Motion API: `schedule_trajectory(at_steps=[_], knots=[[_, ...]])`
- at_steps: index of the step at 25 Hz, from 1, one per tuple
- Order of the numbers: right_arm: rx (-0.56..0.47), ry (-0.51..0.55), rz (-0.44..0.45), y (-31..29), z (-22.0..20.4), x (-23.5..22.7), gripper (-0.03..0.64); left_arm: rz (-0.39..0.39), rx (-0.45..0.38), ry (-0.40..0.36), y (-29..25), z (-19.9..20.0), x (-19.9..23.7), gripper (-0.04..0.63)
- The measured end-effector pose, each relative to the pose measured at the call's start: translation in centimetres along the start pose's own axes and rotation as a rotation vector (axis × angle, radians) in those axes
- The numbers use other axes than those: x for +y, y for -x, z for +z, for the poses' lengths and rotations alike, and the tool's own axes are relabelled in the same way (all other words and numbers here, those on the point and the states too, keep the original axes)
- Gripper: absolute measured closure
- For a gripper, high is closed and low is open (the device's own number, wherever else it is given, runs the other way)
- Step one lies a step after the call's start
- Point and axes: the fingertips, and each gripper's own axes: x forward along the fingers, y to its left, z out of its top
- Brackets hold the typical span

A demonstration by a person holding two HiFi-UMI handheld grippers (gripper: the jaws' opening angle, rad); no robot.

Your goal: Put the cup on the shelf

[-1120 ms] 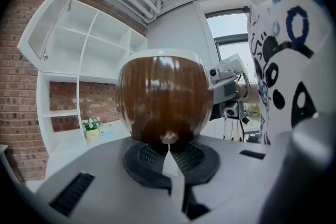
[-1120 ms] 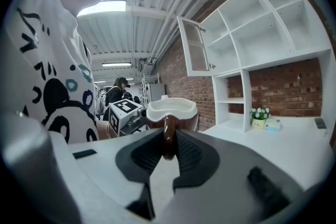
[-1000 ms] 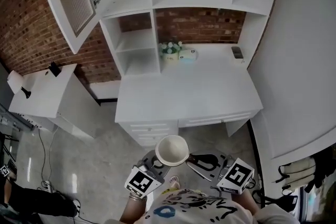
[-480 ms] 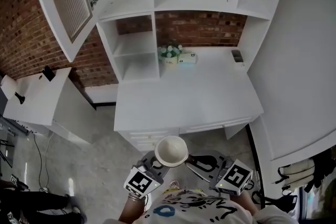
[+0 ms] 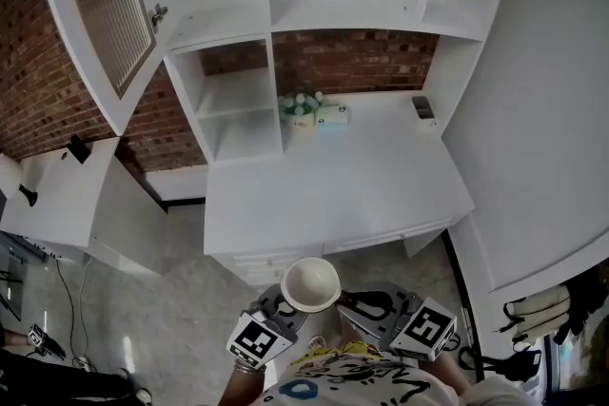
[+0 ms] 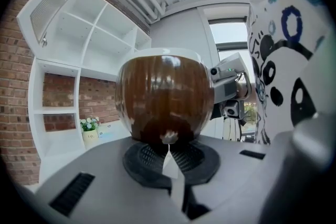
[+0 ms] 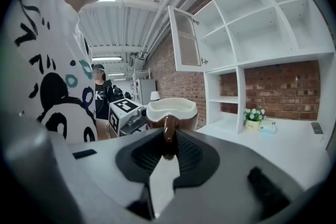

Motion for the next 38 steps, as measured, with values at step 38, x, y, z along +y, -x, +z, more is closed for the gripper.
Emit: schedule_trajectory(at_steps=[38], knots=[[-0.036,0.009,0.136,1.6,2.0,-22.3,0.555,0.137,0.006,0.006,-18.0,4.1,12.0,0.578]])
